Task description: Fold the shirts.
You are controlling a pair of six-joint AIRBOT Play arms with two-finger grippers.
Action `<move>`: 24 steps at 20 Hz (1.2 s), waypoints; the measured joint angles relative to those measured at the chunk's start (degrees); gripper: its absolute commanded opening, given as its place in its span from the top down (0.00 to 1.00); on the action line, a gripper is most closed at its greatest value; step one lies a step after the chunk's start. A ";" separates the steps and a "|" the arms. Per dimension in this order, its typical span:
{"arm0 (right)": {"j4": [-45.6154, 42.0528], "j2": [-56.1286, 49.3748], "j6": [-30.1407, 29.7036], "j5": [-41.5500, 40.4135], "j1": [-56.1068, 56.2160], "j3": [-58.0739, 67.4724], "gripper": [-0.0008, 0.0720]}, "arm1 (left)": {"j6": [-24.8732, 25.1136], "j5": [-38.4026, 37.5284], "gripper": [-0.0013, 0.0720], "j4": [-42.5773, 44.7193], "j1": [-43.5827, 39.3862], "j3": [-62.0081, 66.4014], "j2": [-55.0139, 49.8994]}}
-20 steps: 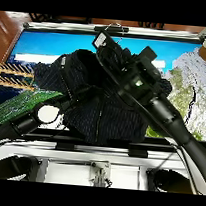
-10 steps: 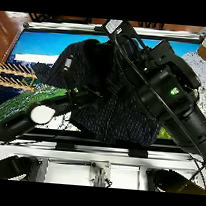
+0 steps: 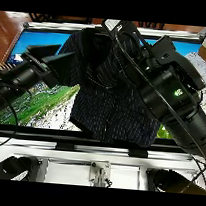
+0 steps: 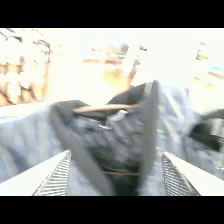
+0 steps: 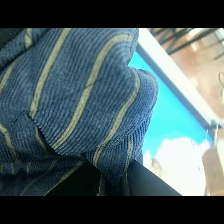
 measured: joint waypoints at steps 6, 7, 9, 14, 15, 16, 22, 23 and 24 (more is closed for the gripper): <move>1.97 0.02 -0.26 -2.54 0.00 0.00 0.84 | -0.37 0.42 0.08 1.77 2.12 0.24 -4.63; 2.51 0.00 -0.42 -2.67 0.00 0.00 0.84 | -0.50 1.25 0.08 1.73 0.98 0.44 -5.77; 3.48 -0.02 -0.48 -2.99 0.00 0.00 0.84 | -0.94 5.95 0.08 1.11 -2.84 0.76 -8.48; 4.70 -0.09 -0.66 -3.50 0.00 0.00 0.84 | -2.43 24.13 0.08 0.11 -11.56 2.47 -16.31; 4.85 -0.09 -0.68 -3.54 0.00 0.00 0.84 | -3.82 26.58 0.08 0.09 -12.24 3.37 -17.99; 4.92 -0.09 -0.72 -3.58 0.00 0.00 0.84 | -5.38 28.41 0.08 0.09 -12.57 4.39 -19.58; 5.16 -0.09 -1.51 -3.67 0.00 0.00 0.84 | -12.41 32.35 0.09 0.11 -10.12 9.35 -25.62; 5.16 -0.09 -1.73 -3.67 0.00 0.00 0.84 | -13.03 32.54 0.09 0.17 -9.57 9.73 -26.01; 5.07 -0.09 -1.92 -3.67 0.00 0.00 0.84 | -13.62 32.63 0.09 0.52 -9.11 9.99 -26.34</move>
